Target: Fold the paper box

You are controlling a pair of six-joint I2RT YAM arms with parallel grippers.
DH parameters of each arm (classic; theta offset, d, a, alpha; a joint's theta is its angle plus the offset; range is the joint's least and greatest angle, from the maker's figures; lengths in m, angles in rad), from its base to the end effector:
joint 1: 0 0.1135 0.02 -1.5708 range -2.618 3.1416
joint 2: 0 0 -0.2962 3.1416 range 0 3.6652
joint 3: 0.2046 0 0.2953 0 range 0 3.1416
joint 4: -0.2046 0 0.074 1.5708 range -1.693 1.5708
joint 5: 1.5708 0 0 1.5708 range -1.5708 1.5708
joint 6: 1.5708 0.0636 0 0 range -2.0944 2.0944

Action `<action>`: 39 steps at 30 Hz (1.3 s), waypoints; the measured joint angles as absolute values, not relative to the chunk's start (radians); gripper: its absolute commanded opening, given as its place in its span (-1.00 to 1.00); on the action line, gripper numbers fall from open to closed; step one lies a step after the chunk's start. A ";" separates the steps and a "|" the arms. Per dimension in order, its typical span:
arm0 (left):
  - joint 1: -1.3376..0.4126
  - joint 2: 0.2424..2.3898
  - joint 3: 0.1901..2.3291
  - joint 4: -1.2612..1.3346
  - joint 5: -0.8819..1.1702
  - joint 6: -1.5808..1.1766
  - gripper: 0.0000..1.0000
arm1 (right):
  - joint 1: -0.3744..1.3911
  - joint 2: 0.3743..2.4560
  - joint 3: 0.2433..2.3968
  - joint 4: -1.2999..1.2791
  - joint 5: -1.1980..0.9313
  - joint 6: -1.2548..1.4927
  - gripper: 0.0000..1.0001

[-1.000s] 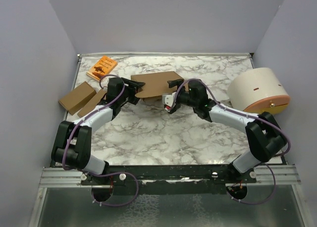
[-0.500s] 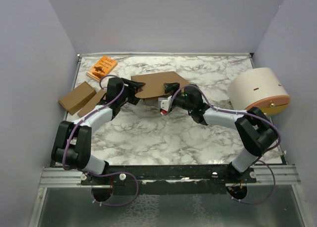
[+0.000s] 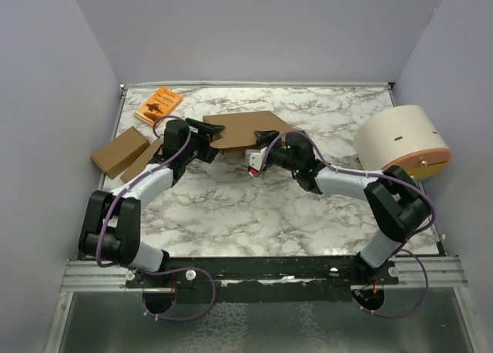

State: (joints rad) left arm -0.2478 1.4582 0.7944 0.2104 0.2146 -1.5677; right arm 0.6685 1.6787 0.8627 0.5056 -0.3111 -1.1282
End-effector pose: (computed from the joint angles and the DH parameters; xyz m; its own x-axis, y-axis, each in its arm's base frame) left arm 0.3591 -0.1048 0.2173 -0.4266 -0.8999 0.0905 -0.4233 0.1102 -0.8992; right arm 0.3190 0.2767 0.1974 0.6372 -0.5929 -0.4923 -0.5673 0.0715 -0.8204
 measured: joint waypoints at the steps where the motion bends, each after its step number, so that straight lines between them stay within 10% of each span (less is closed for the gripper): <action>1: -0.244 1.450 0.794 0.214 0.218 -1.573 0.65 | 0.669 1.679 0.868 0.504 -0.309 -1.117 -0.03; 31: -0.087 0.921 0.642 0.150 0.108 -1.134 0.79 | 0.387 1.679 1.477 -0.059 -0.750 -0.126 -0.07; 39: -0.087 0.921 0.632 0.147 0.174 -0.939 0.79 | 0.308 1.789 1.294 0.091 -0.985 0.408 -0.07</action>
State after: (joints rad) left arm -0.0868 0.9211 0.6319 0.1471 0.1738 -0.9390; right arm 0.3080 1.7889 1.2942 0.0914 -0.9852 0.4076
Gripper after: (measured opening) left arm 0.893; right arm 0.596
